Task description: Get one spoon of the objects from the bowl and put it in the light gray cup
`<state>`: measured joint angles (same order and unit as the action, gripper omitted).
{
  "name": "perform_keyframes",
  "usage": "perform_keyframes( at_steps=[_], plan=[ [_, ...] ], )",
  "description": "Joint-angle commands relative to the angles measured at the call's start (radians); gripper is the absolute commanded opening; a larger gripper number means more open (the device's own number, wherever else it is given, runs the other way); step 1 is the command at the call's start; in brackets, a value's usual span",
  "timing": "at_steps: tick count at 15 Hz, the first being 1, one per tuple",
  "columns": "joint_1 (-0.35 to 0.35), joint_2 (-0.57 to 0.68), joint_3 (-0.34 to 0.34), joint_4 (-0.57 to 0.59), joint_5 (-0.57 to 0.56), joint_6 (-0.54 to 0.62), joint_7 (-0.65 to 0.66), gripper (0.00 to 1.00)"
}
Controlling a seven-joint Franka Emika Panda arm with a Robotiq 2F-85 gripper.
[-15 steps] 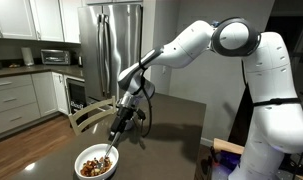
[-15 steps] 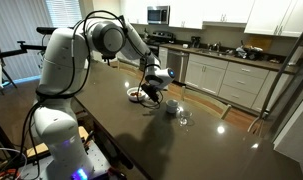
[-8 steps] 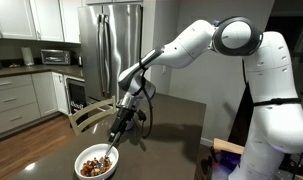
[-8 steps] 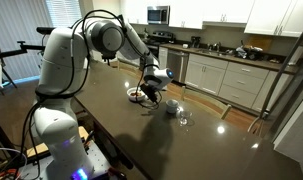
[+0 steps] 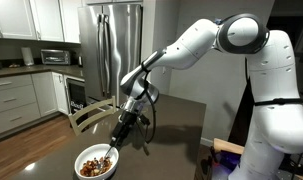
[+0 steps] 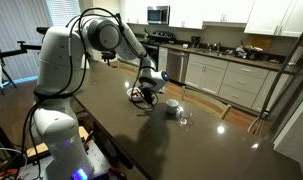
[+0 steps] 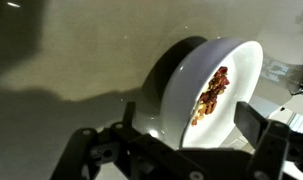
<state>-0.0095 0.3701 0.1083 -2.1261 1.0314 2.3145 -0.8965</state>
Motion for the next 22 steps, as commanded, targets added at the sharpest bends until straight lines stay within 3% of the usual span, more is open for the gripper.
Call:
perform_keyframes(
  at_steps=[1,6,12,17,22],
  plan=[
    [0.022,-0.058,0.001,-0.058,0.026,0.080,0.012,1.00],
    [0.033,-0.074,0.011,-0.072,0.043,0.169,0.025,1.00],
    [0.020,-0.069,0.005,-0.068,0.201,0.144,0.057,1.00],
    [0.033,-0.041,-0.008,-0.040,0.160,0.133,0.044,1.00],
    [0.020,-0.046,-0.004,-0.042,0.212,0.115,0.029,1.00]
  ],
)
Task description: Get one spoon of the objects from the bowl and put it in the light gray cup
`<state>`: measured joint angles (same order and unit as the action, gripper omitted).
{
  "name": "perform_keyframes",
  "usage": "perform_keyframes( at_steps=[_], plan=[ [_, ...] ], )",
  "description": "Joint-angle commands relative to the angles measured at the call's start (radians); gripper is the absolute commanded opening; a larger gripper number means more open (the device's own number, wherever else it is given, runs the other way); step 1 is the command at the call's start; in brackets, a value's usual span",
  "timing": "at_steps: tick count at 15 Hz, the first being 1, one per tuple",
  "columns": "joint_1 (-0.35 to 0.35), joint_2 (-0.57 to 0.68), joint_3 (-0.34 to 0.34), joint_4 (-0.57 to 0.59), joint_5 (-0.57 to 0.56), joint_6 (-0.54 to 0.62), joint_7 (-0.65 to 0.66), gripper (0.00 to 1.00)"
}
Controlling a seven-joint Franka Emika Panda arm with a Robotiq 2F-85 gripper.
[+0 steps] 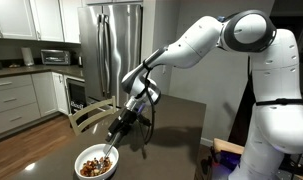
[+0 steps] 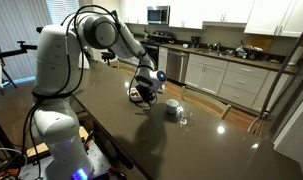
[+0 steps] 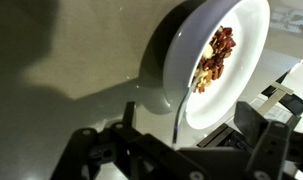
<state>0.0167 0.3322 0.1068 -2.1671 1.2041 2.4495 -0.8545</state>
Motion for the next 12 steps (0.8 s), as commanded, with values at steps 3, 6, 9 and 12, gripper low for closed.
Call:
perform_keyframes(
  at_steps=[3,6,9,12],
  plan=[
    [-0.009,-0.012,-0.007,-0.002,0.060,-0.037,-0.017,0.74],
    [-0.010,-0.011,-0.012,-0.002,0.065,-0.055,-0.011,0.54],
    [-0.009,-0.011,-0.020,-0.003,0.055,-0.077,0.005,0.43],
    [-0.007,-0.017,-0.032,-0.007,0.046,-0.102,0.019,0.46]
  ],
)
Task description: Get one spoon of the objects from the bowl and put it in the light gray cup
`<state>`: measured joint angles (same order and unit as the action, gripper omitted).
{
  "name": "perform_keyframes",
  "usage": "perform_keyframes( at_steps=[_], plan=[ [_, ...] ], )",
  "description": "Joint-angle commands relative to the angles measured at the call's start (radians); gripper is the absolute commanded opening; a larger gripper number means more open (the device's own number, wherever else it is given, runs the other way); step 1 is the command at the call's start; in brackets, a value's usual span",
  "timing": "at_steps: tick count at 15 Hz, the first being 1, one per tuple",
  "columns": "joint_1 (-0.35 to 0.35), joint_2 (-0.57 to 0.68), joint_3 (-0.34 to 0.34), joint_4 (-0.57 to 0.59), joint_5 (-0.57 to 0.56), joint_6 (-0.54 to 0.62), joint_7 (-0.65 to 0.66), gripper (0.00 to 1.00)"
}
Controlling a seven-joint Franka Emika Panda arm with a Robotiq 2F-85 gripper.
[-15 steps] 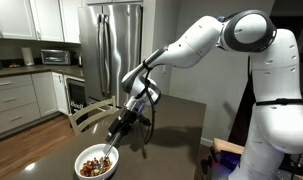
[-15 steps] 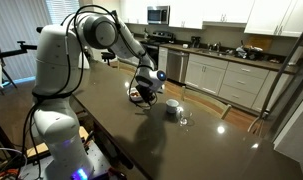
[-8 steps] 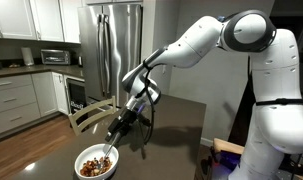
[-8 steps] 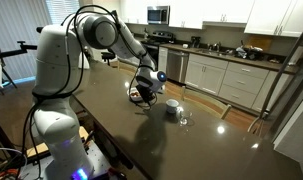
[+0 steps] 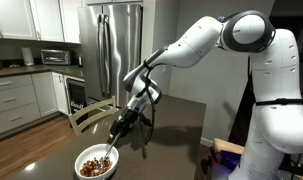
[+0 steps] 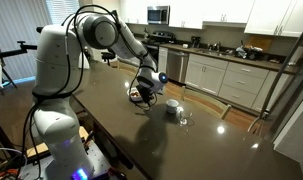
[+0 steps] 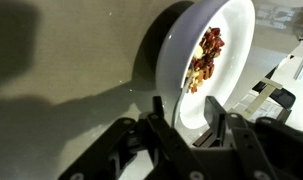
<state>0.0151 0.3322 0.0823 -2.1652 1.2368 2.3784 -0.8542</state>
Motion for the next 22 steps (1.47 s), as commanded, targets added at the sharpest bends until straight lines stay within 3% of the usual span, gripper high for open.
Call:
perform_keyframes(
  at_steps=[1,5,9,10,12,14,22],
  plan=[
    [-0.005,-0.019,-0.010,-0.011,0.014,-0.035,0.021,0.44],
    [-0.005,-0.022,-0.019,-0.014,0.009,-0.055,0.031,0.39],
    [-0.005,-0.023,-0.025,-0.015,0.003,-0.081,0.049,0.44],
    [-0.005,-0.024,-0.026,-0.016,0.003,-0.087,0.054,0.40],
    [-0.005,-0.025,-0.028,-0.017,0.002,-0.097,0.062,0.13],
    [-0.005,-0.028,-0.028,-0.019,0.003,-0.103,0.068,0.04],
    [-0.001,-0.062,-0.033,-0.028,-0.002,-0.129,0.081,0.04]
  ],
)
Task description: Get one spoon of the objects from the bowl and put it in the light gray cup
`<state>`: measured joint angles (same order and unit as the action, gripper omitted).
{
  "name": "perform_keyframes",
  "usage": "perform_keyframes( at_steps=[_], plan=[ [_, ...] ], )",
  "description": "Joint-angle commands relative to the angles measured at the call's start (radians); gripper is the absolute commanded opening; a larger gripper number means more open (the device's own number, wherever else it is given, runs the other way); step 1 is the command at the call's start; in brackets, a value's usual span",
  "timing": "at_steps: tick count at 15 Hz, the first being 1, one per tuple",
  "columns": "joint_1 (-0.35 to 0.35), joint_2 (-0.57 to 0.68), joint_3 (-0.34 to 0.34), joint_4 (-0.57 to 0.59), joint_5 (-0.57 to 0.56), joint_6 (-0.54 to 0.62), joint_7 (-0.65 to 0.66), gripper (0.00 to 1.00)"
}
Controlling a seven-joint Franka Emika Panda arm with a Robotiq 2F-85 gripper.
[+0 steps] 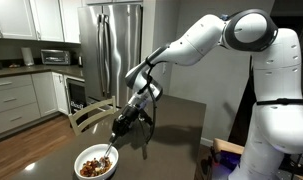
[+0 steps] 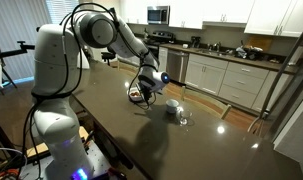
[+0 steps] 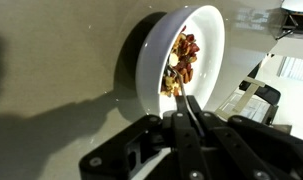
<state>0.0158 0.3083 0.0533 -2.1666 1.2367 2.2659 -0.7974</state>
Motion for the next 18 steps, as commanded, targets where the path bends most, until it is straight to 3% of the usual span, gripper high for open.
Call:
perform_keyframes(
  at_steps=[1,10,18],
  plan=[
    [-0.001,-0.040,-0.004,-0.027,-0.004,-0.017,0.025,0.03],
    [0.004,-0.088,-0.012,-0.023,-0.056,-0.002,0.056,0.04],
    [0.008,-0.113,-0.016,-0.009,-0.248,0.051,0.192,0.04]
  ],
)
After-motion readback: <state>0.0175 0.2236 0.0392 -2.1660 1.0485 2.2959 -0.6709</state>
